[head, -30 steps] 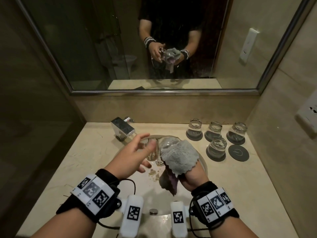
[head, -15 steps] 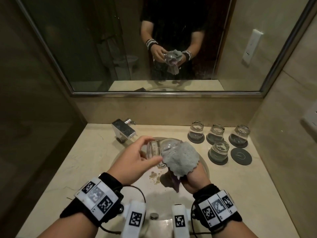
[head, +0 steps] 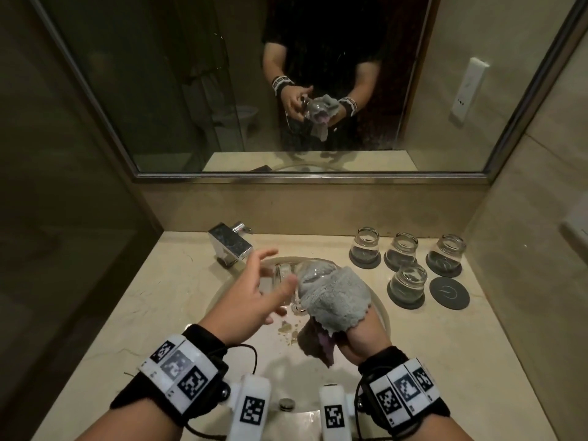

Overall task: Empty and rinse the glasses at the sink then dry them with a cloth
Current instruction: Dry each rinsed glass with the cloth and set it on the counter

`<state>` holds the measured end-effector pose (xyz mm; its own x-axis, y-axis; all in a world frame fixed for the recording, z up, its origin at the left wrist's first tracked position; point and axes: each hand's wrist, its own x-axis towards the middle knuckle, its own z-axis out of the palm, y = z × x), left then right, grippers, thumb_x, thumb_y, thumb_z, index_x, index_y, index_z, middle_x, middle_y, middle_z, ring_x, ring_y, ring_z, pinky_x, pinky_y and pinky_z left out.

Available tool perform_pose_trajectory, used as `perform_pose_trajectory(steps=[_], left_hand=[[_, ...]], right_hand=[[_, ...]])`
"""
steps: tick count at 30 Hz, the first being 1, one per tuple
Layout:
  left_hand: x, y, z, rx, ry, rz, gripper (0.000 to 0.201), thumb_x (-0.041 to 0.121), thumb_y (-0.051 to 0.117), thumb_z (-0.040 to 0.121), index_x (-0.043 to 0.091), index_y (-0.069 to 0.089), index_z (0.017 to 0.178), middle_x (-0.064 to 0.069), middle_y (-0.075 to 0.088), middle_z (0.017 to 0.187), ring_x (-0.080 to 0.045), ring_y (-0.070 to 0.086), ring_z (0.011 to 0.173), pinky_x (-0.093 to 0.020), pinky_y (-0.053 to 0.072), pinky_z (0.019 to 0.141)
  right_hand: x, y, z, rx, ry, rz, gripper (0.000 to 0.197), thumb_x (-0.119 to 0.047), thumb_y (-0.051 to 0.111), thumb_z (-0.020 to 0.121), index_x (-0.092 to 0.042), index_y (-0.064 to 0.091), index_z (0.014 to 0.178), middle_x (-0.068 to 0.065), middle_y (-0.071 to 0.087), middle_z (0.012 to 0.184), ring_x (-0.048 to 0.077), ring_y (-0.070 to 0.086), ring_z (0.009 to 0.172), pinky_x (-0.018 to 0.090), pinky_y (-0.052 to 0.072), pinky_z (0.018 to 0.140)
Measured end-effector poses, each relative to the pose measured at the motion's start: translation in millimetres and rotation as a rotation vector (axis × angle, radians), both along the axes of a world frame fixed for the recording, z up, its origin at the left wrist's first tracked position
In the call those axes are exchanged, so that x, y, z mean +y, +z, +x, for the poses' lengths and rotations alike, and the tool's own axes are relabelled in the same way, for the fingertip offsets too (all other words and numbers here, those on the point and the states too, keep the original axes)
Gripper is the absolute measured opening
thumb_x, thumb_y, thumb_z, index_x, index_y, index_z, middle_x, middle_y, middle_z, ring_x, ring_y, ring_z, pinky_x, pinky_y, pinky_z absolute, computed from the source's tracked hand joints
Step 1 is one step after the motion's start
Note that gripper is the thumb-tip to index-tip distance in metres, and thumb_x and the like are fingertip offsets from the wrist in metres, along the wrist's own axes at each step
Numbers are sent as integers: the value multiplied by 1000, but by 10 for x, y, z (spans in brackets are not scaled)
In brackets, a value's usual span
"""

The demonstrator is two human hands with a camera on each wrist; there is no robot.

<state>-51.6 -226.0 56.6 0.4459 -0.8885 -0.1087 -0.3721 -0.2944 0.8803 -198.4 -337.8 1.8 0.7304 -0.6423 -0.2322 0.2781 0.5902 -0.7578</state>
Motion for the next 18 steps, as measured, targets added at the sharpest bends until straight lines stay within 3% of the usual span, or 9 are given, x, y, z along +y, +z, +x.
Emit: perform_pose_trajectory(steps=[2,5,6,8,11,12,14,16,18], left_hand=[[-29,-11,4,45,42,-1,73,74,64,70,31,47,127,5,60,116,-20,70,75,-28,56,61],[9,23,-28,-254,-66,-64,51,42,71,83,40,47,127,24,55,116,-5,61,92,-25,55,75],[23,16,-21,-308,-98,-66,56,41,72,82,44,43,130,31,50,120,1,56,100,-23,53,79],[15,9,-23,-225,-60,-49,69,54,69,78,47,33,137,34,43,124,0,59,101,-24,53,80],[-48,24,-4,34,70,-41,64,64,56,74,32,48,129,11,56,121,-14,69,74,-29,56,63],[-48,28,0,18,58,-56,53,59,58,78,30,53,123,6,59,118,-13,69,71,-28,55,62],[-13,47,-1,-152,-47,-100,37,45,65,85,36,56,119,14,59,118,-5,66,83,-20,52,68],[13,20,12,-326,-142,-135,42,44,65,83,41,53,123,28,51,123,2,57,100,-15,50,76],[9,10,-11,-266,-86,-96,55,53,63,81,45,44,132,34,47,126,4,57,101,-18,51,77]], right_hand=[[9,-36,-4,11,6,-14,13,-6,63,81,4,59,88,16,53,50,22,50,36,23,34,32],[21,-10,10,-38,2,-18,35,-25,89,52,-6,73,76,16,61,60,22,58,45,28,44,36],[6,-26,12,-60,-6,-11,44,-25,93,42,-7,74,77,17,65,68,21,61,52,29,48,41],[-15,-35,16,-73,9,-32,47,-23,94,42,-4,71,78,20,63,70,21,61,51,28,48,41],[9,-29,19,-70,65,-78,53,-37,95,41,-2,68,71,18,52,52,26,51,38,27,38,34],[18,-22,19,-68,64,-79,52,-37,94,44,-2,68,71,17,51,51,26,50,37,30,38,37],[16,-4,13,-70,49,-43,38,-24,91,50,-2,67,71,17,53,52,25,51,40,32,42,41],[-8,3,-1,-56,11,2,16,-3,80,58,-6,70,70,13,60,57,20,57,46,28,47,42],[-27,4,-12,-52,6,9,15,3,72,62,-5,68,74,13,63,60,18,59,50,26,49,44]])
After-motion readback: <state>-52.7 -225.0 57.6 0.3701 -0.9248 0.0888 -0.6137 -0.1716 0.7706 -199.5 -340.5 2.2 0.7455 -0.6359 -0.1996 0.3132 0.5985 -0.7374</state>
